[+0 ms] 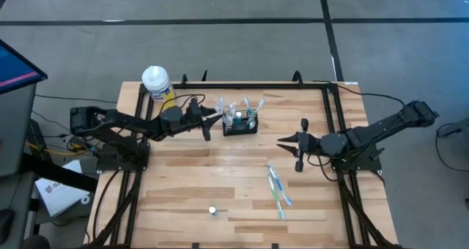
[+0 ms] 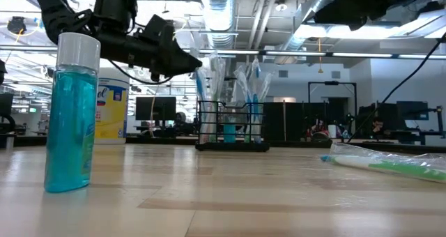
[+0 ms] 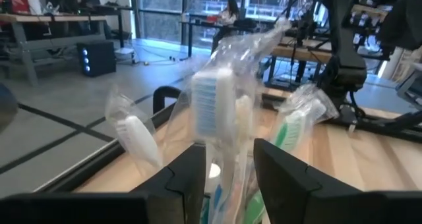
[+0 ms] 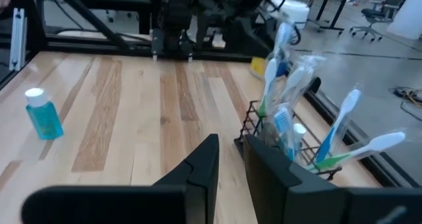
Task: Pick & Place toothbrushing station
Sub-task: Put the blue toothbrush into the black mesh organizer, then put the mouthwash into the black mesh organizer
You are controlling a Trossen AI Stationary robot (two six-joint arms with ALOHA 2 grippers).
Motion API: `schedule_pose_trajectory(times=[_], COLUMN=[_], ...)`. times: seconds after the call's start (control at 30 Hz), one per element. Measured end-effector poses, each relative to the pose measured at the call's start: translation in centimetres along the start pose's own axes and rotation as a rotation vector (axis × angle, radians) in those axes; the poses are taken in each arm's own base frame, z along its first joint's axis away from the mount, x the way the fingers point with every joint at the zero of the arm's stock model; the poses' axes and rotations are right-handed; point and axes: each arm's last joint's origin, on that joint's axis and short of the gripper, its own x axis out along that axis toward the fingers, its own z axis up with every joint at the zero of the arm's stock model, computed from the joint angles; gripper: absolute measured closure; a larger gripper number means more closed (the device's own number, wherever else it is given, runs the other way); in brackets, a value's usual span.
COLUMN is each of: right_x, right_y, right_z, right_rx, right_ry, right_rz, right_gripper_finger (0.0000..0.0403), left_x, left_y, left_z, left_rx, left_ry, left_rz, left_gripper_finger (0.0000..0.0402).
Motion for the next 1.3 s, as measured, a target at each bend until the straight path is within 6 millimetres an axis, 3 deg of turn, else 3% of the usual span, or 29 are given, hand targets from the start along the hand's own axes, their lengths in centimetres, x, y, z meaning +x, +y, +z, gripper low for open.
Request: schedule_pose_trajectory(times=[0.17, 0.37, 0.87, 1.3], right_x=[0.2, 0.2, 0.2, 0.2], right_y=[-0.4, -0.5, -0.4, -0.4], right_z=[0.0, -0.1, -0.1, -0.1], right_rx=[0.003, 0.002, 0.001, 0.002], right_ry=[0.004, 0.01, 0.01, 0.01], right_rz=[-0.02, -0.025, -0.024, -0.023], right_gripper_finger=[0.034, 0.034, 0.034, 0.034], left_x=[1.0, 1.1, 1.8, 1.7], left_y=[-0.1, 0.4, 0.2, -0.1], left_z=[-0.5, -0.4, -3.3, -3.8], left_rx=[0.005, 0.005, -0.002, -0.033], left_ry=[0.027, 0.025, 0.154, 0.216], left_rz=[0.003, 0.023, 0.03, -0.058], left_gripper_finger=[0.0281, 0.0283, 0.0286, 0.0285])
